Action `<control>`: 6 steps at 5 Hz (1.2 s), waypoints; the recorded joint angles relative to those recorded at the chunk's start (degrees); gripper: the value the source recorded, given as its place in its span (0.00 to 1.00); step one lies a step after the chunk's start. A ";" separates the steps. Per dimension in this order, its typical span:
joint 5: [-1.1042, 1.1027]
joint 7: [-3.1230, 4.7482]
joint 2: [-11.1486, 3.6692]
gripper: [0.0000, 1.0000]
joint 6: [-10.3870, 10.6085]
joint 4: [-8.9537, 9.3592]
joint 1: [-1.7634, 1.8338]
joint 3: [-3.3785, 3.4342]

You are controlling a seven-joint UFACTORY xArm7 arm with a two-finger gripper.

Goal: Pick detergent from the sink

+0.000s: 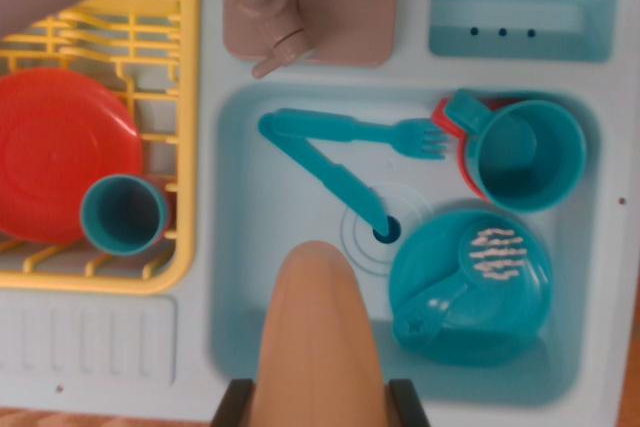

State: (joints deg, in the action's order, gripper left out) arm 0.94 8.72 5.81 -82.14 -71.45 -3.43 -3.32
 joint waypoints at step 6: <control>-0.15 -0.21 1.49 1.00 -6.54 -5.05 0.02 0.01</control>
State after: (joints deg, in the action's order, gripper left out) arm 0.79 8.51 7.30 -88.67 -76.50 -3.41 -3.32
